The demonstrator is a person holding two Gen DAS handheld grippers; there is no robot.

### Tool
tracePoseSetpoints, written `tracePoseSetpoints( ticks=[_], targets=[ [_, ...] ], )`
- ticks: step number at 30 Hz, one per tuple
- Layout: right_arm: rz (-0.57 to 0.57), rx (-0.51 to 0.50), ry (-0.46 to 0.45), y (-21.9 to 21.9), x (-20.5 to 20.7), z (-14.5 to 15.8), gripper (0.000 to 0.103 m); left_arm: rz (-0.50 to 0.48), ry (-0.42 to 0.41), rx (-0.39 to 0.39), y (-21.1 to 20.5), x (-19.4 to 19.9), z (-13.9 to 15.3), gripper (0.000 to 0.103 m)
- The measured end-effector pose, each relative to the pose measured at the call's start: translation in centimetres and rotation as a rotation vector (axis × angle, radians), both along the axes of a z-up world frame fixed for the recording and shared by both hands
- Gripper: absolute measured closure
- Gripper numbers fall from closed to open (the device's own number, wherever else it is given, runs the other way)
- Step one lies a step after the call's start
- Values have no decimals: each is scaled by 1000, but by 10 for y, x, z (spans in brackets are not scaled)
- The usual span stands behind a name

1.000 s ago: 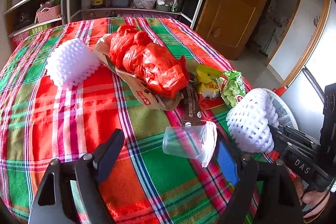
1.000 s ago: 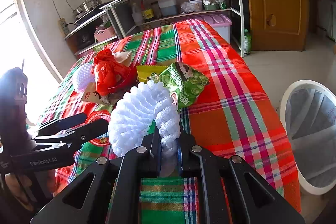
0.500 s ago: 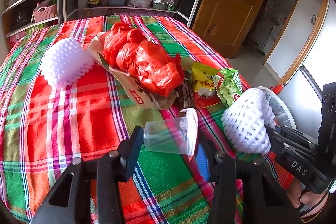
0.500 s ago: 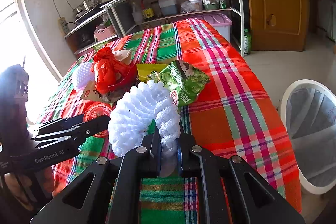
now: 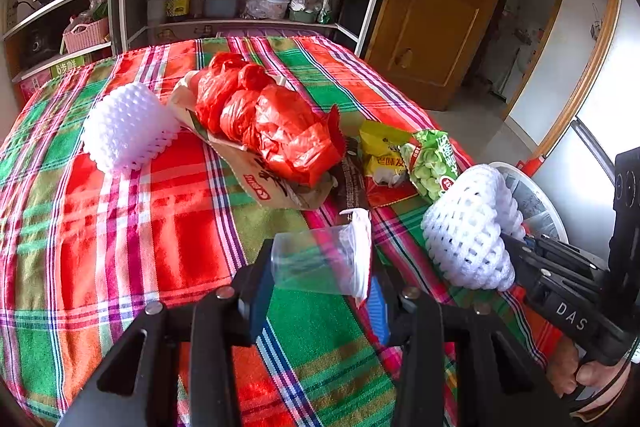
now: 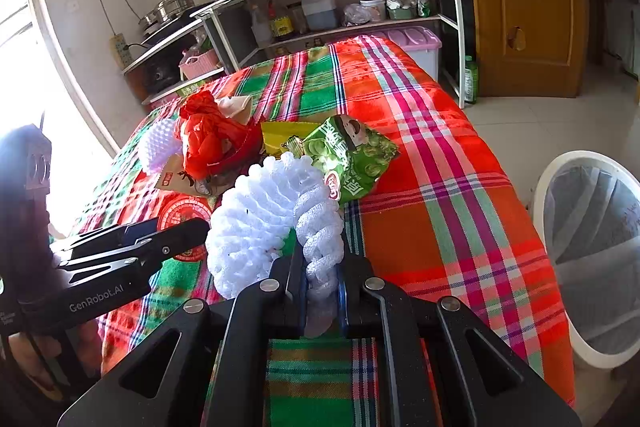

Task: Collect trash
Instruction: 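Grasp a clear plastic cup with the left tool while the right tool holds the foam net, then carry the cup and foam net with both tools over the white bin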

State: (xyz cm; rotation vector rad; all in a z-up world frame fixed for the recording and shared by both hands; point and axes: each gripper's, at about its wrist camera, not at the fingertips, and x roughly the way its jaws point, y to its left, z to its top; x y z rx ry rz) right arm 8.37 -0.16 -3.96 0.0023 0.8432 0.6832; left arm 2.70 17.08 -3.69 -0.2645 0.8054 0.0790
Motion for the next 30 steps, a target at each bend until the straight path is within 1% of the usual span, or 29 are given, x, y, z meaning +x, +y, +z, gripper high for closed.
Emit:
tracePoseSetpoints(
  ticks=[7, 15, 22, 30],
  targets=[
    [-17, 18, -25, -11, -6, 11, 92, -25, -26, 31, -16, -5, 15, 60],
    [-84, 40, -64, -41, -8, 30, 92, -86, -68, 75, -45, 2, 37, 60],
    [-187, 43, -93, -87, -6, 43, 92, -169, -99, 101, -79, 20, 52, 60],
    [-315, 38, -110, -145, -1, 53, 92, -279, -116, 102, -132, 48, 62, 60]
  ],
)
